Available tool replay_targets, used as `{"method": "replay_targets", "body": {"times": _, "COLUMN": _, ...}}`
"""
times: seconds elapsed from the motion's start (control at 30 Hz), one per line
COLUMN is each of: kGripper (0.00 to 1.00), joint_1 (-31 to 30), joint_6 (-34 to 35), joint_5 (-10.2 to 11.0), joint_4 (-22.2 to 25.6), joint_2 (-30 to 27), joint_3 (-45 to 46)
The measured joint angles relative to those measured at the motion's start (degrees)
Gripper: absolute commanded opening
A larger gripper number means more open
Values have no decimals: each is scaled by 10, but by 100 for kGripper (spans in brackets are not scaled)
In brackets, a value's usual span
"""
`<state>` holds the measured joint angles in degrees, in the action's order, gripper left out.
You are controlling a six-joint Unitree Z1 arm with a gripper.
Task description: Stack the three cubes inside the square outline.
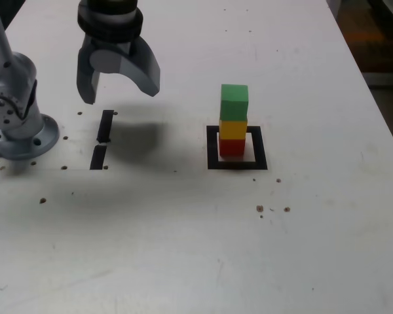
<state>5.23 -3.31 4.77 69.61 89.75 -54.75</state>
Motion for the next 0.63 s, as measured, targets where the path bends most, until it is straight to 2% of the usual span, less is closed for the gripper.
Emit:
{"method": "replay_targets", "body": {"times": 0.4, "kGripper": 100, "joint_1": 21, "joint_6": -23, "joint_5": -10, "joint_4": -25, "joint_2": -2, "joint_3": 45}}
{"method": "replay_targets", "body": {"times": 0.63, "kGripper": 100, "joint_1": 8, "joint_6": -23, "joint_5": -19, "joint_4": -86, "joint_2": -29, "joint_3": 128}}
